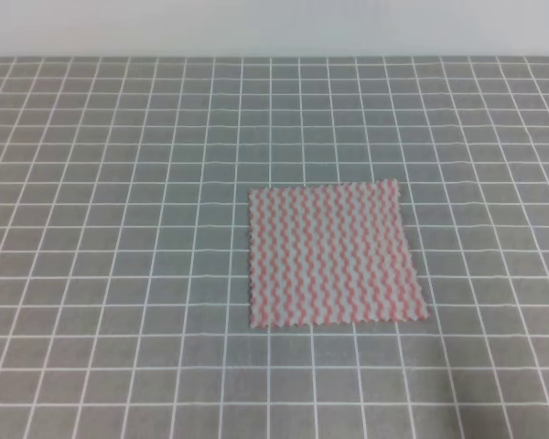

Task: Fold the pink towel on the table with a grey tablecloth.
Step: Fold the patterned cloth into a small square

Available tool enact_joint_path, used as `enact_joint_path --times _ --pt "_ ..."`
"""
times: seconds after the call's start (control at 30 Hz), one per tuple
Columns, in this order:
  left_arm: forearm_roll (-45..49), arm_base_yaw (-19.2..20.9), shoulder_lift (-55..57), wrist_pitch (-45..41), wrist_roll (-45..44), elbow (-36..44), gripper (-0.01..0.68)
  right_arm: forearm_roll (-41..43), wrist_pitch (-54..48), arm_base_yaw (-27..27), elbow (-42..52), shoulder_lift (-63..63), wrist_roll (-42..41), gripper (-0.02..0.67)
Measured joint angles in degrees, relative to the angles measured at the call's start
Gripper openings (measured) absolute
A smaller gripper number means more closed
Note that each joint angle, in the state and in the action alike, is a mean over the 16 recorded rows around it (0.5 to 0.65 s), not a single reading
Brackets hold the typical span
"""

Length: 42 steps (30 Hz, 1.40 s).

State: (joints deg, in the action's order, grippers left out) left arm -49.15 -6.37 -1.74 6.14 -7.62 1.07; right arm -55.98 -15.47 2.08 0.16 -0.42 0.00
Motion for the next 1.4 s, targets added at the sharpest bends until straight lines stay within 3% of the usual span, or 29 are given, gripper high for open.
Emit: enact_joint_path --times 0.27,0.57,0.97,1.2,1.4 --pt "-12.7 0.0 0.5 5.6 0.9 0.0 -0.002 -7.7 -0.3 0.0 0.0 0.0 -0.5 -0.018" --pt "-15.6 0.0 6.0 -4.0 -3.3 -2.6 -0.002 -4.1 -4.4 0.0 -1.5 2.3 -5.6 -0.018" --pt "-14.3 0.0 31.5 -27.1 -31.0 -20.7 -0.002 3.8 -15.7 -0.1 -16.1 22.9 -21.9 -0.018" --pt "-14.3 -2.4 47.7 -32.7 -44.1 -31.4 -0.002 8.8 -23.5 -0.3 -26.8 41.2 -29.1 -0.018" --pt "-14.4 -7.3 58.2 -33.9 -49.9 -37.1 -0.003 13.9 -28.8 -3.3 -35.2 56.1 -29.5 -0.018"
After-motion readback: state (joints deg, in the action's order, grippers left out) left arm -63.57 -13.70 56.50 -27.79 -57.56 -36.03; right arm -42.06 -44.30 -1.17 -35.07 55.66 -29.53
